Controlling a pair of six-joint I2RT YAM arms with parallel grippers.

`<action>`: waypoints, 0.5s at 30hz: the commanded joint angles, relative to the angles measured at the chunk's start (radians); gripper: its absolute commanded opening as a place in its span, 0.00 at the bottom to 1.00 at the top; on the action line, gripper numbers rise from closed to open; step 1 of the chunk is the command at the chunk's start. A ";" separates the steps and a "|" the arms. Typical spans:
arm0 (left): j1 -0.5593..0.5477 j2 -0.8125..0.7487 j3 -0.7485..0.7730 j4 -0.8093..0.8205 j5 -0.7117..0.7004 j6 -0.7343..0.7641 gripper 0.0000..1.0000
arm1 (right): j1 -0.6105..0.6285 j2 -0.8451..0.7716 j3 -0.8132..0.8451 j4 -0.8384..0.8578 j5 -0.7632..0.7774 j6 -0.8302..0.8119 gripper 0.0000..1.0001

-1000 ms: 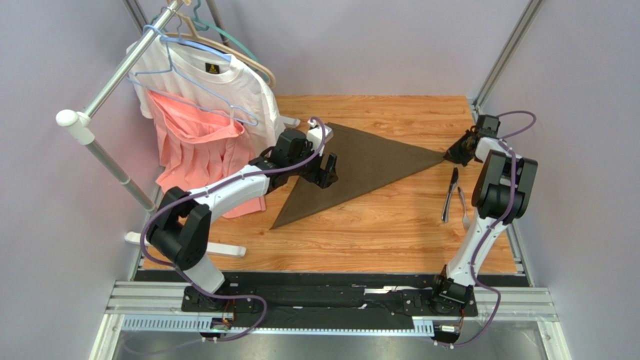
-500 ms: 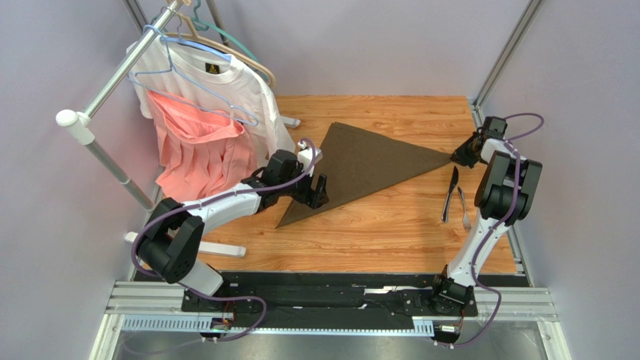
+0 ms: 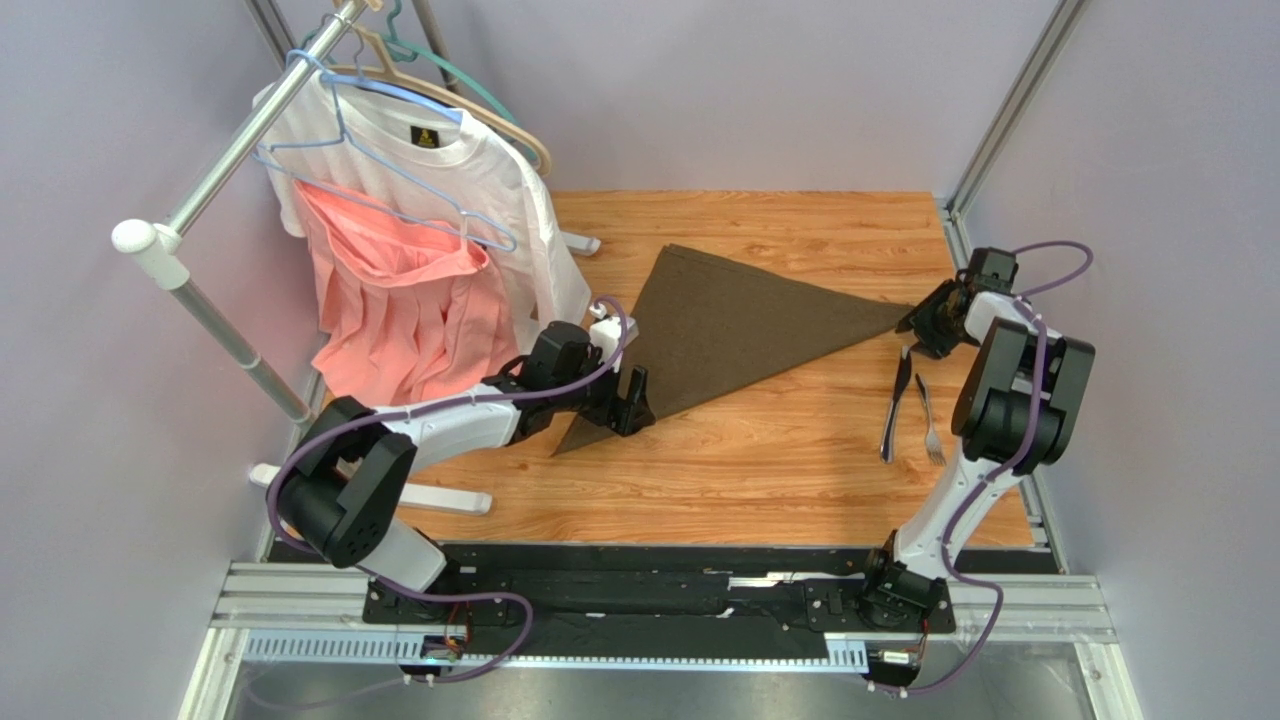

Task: Fold the napkin, place the utensils inside, and roll it up
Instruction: Fold the napkin

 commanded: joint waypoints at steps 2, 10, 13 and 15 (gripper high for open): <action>-0.010 -0.014 -0.045 0.065 0.018 -0.017 0.88 | -0.003 -0.128 -0.081 0.005 -0.023 -0.010 0.45; -0.037 -0.025 -0.104 0.091 -0.030 -0.005 0.87 | 0.010 -0.234 -0.176 0.011 -0.055 -0.007 0.45; -0.042 -0.031 -0.114 0.096 -0.045 0.001 0.87 | 0.013 -0.253 -0.189 0.010 -0.068 -0.010 0.45; -0.043 -0.022 -0.108 0.084 -0.048 0.003 0.85 | 0.014 -0.265 -0.193 0.010 -0.068 -0.011 0.45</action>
